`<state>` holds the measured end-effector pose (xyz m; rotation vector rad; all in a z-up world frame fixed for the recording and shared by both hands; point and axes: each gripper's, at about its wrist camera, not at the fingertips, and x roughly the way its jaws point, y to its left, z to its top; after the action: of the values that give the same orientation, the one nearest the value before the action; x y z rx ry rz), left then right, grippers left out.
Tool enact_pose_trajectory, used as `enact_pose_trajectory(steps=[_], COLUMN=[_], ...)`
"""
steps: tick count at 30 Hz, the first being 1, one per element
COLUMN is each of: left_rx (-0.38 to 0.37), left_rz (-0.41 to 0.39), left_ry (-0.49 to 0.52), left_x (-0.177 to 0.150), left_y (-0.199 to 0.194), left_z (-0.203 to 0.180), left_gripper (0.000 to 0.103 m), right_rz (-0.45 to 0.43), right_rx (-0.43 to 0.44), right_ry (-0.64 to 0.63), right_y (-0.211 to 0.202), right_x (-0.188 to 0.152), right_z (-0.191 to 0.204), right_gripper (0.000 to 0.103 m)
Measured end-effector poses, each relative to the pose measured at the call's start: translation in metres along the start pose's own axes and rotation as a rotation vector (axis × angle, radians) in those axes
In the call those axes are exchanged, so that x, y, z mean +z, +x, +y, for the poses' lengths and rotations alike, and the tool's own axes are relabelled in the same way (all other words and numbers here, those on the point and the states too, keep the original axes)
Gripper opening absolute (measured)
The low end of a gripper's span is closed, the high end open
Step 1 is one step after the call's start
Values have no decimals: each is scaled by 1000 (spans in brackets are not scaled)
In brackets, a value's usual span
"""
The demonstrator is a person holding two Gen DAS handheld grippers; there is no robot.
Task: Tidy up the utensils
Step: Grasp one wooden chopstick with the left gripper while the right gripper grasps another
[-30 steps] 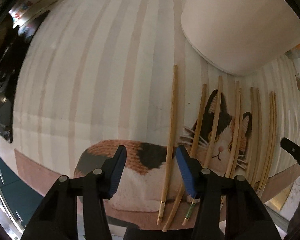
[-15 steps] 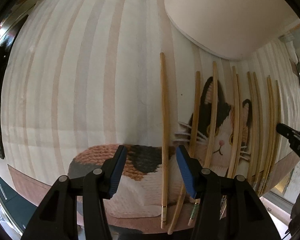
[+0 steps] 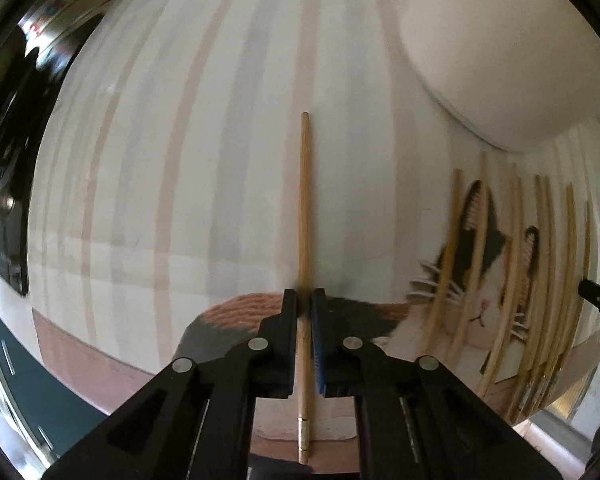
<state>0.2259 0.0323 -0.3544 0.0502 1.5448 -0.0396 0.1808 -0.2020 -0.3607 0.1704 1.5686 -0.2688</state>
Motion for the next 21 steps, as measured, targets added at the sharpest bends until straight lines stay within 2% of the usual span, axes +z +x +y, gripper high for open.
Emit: enact_pose_trajectory(steps=[4, 9, 12, 16, 18, 21], left_rx=[0, 34, 42, 44, 48, 53], left_rz=[7, 18, 22, 25, 25, 20], left_ry=[-30, -29, -30, -42, -44, -56], left_x=[-7, -9, 0, 4, 14, 14], left_y=[7, 13, 15, 16, 9, 1], left_z=[8, 6, -13, -17, -16, -15], left_gripper=[6, 5, 5, 5, 5, 5], right_rz=[6, 28, 38, 45, 48, 46], right_rx=[2, 28, 35, 32, 32, 25], right_ry=[-11, -32, -44, -65, -72, -86], right_y=[-5, -3, -3, -4, -4, -4], right_x=[32, 44, 47, 54, 56, 61], right_z=[-14, -25, -34, -36, -36, -34], right_gripper=[7, 8, 8, 8, 8, 9])
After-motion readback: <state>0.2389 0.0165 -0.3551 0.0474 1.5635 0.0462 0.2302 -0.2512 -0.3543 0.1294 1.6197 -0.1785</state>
